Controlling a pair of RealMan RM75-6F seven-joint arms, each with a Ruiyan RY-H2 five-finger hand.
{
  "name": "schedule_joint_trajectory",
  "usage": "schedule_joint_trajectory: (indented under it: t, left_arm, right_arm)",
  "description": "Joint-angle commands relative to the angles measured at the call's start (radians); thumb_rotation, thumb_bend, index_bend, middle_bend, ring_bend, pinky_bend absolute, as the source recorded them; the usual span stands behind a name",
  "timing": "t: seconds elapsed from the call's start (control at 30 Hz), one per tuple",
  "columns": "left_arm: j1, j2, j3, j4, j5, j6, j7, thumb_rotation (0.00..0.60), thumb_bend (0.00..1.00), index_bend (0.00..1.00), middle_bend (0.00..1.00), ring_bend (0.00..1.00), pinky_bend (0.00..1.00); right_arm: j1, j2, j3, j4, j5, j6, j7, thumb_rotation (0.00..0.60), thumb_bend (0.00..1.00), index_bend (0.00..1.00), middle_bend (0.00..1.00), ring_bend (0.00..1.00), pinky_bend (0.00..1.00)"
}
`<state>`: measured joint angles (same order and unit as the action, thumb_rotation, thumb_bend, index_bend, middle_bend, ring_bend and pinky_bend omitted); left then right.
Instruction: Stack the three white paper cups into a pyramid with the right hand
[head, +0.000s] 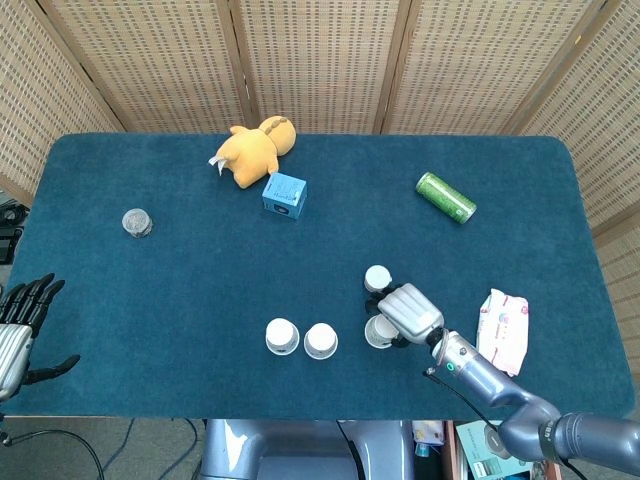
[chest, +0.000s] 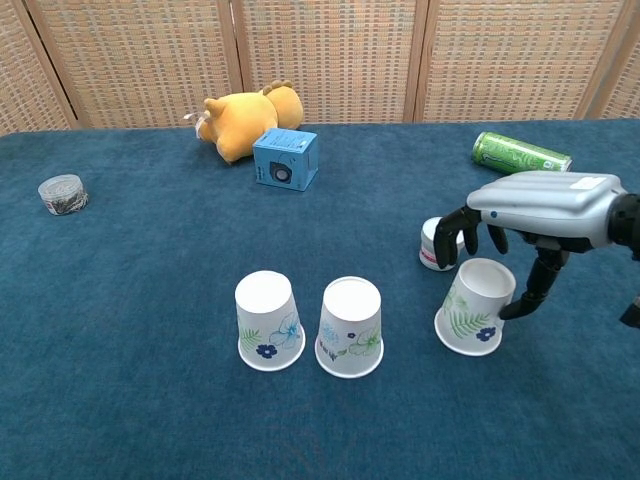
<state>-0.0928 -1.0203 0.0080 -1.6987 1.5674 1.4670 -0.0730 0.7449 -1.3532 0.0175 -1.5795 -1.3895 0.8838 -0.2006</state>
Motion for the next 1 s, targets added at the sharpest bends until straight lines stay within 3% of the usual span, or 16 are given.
schedule_joint_trajectory:
  t: [0.03,0.6,1.0]
  left_arm:
    - [-0.001,0.000,0.000,-0.002,-0.001,-0.002,0.001,0.600,0.18,0.00,0.00,0.00,0.00]
    - [0.003,0.001,0.003,-0.004,0.007,0.006,-0.002,0.600,0.18,0.00,0.00,0.00,0.00]
    - [0.000,0.004,0.002,-0.006,0.003,0.001,-0.008,0.600,0.18,0.00,0.00,0.00,0.00]
  right_arm:
    - [-0.003,-0.002,-0.001,0.008,-0.015,0.002,0.017,0.600,0.29,0.44,0.49,0.43,0.57]
    - [-0.021,0.007,0.005,0.003,-0.054,0.029,0.045,0.600,0.44,0.51,0.54,0.48,0.62]
    - [-0.004,0.172,0.065,-0.248,-0.155,0.103,0.036,0.600,0.47,0.51,0.55,0.48,0.62]
